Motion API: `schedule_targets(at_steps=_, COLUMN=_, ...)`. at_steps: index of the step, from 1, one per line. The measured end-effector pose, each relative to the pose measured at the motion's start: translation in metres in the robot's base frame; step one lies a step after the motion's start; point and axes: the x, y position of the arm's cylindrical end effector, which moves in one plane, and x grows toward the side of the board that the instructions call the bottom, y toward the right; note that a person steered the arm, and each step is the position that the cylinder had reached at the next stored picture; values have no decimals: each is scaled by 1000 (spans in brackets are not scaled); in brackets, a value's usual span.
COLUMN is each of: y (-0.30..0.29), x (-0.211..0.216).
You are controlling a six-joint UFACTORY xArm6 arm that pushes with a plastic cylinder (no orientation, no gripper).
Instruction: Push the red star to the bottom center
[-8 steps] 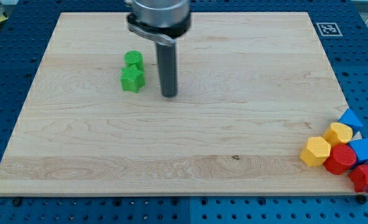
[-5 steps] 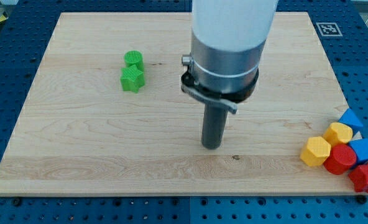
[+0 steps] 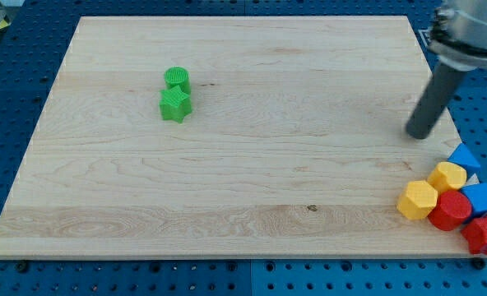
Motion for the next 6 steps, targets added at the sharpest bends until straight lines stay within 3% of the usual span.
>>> schedule_targets(at_steps=1, y=85, x=5)
schedule_targets(at_steps=2, y=85, x=5)
schedule_targets(at_steps=5, y=84, x=130)
schedule_targets(at_steps=6, y=84, x=143)
